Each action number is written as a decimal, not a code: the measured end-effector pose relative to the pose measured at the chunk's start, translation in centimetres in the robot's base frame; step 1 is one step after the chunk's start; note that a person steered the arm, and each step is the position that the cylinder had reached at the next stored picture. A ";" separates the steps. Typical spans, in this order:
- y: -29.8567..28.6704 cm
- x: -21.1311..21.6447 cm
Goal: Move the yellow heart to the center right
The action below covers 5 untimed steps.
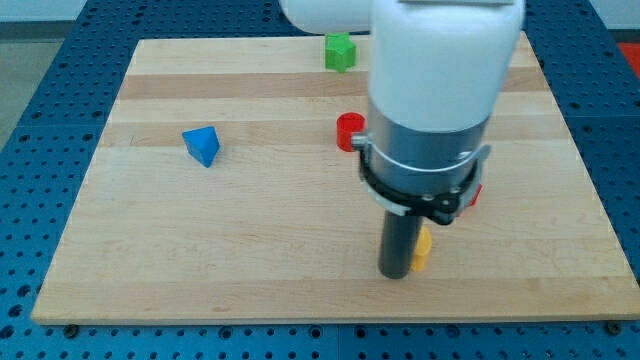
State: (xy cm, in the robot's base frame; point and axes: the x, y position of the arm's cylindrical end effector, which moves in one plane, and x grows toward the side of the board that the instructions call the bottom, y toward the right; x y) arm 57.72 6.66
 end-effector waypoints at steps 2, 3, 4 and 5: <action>5.0 -0.9; 3.8 -0.3; 0.1 0.2; 0.2 -2.6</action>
State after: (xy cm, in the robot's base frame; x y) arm 55.08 6.89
